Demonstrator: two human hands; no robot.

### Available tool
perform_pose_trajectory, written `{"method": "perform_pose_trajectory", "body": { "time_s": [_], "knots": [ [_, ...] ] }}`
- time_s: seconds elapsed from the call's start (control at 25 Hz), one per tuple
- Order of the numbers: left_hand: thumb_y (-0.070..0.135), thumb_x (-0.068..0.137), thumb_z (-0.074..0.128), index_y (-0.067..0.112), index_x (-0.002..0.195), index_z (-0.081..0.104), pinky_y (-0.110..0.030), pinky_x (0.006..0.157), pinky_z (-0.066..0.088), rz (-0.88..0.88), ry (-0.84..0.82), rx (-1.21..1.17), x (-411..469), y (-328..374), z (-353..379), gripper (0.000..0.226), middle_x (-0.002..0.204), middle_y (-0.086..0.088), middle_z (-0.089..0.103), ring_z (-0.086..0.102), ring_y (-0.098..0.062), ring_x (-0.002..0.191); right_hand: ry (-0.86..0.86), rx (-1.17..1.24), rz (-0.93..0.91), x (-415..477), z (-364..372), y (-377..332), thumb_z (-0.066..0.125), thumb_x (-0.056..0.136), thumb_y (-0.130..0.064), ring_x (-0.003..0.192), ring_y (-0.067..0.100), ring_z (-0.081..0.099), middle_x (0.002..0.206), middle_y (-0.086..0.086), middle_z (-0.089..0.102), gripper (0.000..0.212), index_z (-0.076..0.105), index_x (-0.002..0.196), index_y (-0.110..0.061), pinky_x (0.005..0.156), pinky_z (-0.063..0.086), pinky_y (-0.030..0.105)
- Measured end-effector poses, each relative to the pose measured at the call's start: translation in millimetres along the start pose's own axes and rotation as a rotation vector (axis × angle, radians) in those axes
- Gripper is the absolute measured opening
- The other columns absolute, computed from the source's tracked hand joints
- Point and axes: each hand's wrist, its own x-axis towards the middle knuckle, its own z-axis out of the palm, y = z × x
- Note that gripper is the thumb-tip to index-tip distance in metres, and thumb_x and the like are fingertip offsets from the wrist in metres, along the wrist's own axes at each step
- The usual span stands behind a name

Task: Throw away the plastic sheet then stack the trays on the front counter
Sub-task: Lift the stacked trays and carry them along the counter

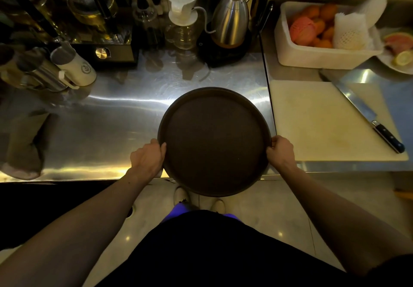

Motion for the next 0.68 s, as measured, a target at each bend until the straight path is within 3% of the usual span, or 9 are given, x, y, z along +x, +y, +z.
{"method": "perform_pose_trajectory", "body": {
  "time_s": [0.28, 0.68],
  "knots": [
    [0.049, 0.102, 0.024, 0.011, 0.107, 0.055, -0.034, 0.064, 0.042, 0.021, -0.013, 0.066, 7, -3, -2, 0.049, 0.082, -0.003, 0.059, 0.066, -0.027, 0.078, 0.028, -0.016, 0.014, 9, 6, -1, 0.057, 0.082, -0.003, 0.080, 0.024, 0.054, 0.106, 0.017, 0.062, 0.023, 0.064, 0.104, -0.002, 0.077, 0.049, 0.036],
    [0.045, 0.103, 0.026, 0.009, 0.117, 0.048, -0.036, 0.067, 0.043, -0.030, -0.112, -0.037, 16, 2, 2, 0.044, 0.093, -0.008, 0.061, 0.063, -0.026, 0.080, -0.040, 0.061, 0.099, 11, 9, -9, 0.053, 0.084, 0.002, 0.099, 0.035, 0.057, 0.120, 0.021, 0.054, 0.034, 0.051, 0.118, -0.001, 0.087, 0.052, 0.046]
  ]
}}
